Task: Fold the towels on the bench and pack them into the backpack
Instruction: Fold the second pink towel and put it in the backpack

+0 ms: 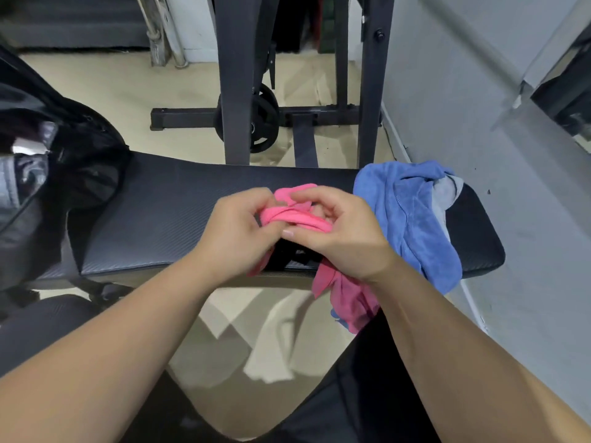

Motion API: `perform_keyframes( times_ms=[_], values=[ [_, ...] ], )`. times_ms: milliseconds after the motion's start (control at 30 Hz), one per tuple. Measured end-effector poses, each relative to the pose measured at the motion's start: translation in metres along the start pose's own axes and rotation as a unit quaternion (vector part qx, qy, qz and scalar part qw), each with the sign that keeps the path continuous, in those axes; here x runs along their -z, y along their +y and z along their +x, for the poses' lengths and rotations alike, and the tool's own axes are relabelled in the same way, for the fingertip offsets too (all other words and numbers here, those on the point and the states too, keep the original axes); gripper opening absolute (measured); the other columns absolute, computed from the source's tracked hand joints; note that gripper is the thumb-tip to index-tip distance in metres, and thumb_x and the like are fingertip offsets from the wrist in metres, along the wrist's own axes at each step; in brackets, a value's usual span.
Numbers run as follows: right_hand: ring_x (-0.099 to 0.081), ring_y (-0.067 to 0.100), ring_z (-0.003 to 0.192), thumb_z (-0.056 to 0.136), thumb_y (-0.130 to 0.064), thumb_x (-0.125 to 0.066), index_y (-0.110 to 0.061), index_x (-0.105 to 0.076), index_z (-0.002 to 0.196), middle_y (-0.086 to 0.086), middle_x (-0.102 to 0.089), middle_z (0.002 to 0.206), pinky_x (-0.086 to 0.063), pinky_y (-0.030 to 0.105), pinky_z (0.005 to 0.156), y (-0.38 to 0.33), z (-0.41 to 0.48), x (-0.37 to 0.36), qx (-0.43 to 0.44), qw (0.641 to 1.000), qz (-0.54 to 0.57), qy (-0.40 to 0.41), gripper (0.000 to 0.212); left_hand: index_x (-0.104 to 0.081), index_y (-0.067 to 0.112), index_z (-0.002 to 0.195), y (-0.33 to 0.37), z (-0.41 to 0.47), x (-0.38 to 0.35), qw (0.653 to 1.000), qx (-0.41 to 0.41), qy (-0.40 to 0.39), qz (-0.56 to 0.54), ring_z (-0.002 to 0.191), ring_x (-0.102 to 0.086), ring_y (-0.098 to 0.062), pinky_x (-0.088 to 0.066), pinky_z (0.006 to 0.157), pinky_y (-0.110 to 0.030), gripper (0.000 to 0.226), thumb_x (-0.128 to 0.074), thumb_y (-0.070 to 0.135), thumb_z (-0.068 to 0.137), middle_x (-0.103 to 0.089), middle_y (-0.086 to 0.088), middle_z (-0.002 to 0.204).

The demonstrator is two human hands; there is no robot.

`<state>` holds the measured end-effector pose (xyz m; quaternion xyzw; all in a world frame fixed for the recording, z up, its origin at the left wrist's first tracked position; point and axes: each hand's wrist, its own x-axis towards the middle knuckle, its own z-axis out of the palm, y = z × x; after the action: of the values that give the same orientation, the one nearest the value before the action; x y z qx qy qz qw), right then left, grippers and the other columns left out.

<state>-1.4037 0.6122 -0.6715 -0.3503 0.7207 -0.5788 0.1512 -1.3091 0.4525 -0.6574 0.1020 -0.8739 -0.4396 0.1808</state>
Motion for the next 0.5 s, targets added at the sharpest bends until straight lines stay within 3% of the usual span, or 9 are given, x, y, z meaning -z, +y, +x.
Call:
perform_keyframes(
  times_ms=[100,167,233,400,500],
  values=[
    [-0.062,0.017,0.070,0.068,-0.031,-0.085,-0.025,-0.070,0.086,-0.002,-0.068,0.080,-0.053,0.040,0.072,0.009,-0.006,0.004,-0.038,0.992,-0.093,-0.078,0.024,-0.044,0.010,0.058,0.000,0.003,0.024,0.993,0.070,0.078,-0.064,0.055,-0.039,-0.009,-0.031,0.052,-0.027,0.024,-0.061,0.003,0.074,-0.045,0.005,0.054],
    [-0.044,0.018,0.059,0.073,-0.022,-0.080,-0.009,-0.051,0.067,0.000,-0.047,0.063,-0.041,0.039,0.060,0.017,-0.011,0.003,-0.058,0.975,-0.166,-0.134,0.033,-0.044,0.003,0.061,-0.005,0.006,0.045,0.983,0.111,0.122,-0.085,0.058,-0.036,-0.011,-0.026,0.052,-0.028,0.020,-0.059,-0.001,0.075,-0.042,-0.001,0.059],
    [-0.031,0.013,0.057,0.078,-0.019,-0.075,-0.004,-0.040,0.062,0.002,-0.036,0.061,-0.031,0.036,0.057,0.023,-0.015,-0.001,-0.066,0.962,-0.206,-0.167,0.040,-0.048,0.004,0.064,-0.011,0.006,0.066,0.979,0.138,0.116,-0.091,0.058,-0.036,-0.011,-0.025,0.051,-0.029,0.020,-0.062,-0.002,0.076,-0.040,-0.004,0.061],
    [-0.038,0.006,0.049,0.095,-0.020,-0.064,-0.004,-0.050,0.067,-0.003,-0.044,0.060,-0.036,0.026,0.052,0.024,-0.017,-0.010,-0.123,0.958,-0.215,-0.148,0.035,-0.052,0.011,0.063,-0.038,-0.008,0.111,0.977,0.185,0.065,-0.088,0.054,-0.037,-0.013,-0.027,0.052,-0.030,0.028,-0.075,0.007,0.077,-0.041,0.001,0.055],
    [-0.035,0.009,0.054,0.091,-0.034,-0.072,-0.012,-0.047,0.058,-0.004,-0.041,0.058,-0.031,0.030,0.055,0.026,-0.012,-0.015,-0.089,0.970,-0.210,-0.081,0.047,-0.051,0.015,0.060,-0.063,-0.020,0.124,0.963,0.217,0.155,-0.049,0.054,-0.038,-0.014,-0.027,0.051,-0.029,0.031,-0.078,0.016,0.074,-0.041,0.003,0.053]
  ],
)
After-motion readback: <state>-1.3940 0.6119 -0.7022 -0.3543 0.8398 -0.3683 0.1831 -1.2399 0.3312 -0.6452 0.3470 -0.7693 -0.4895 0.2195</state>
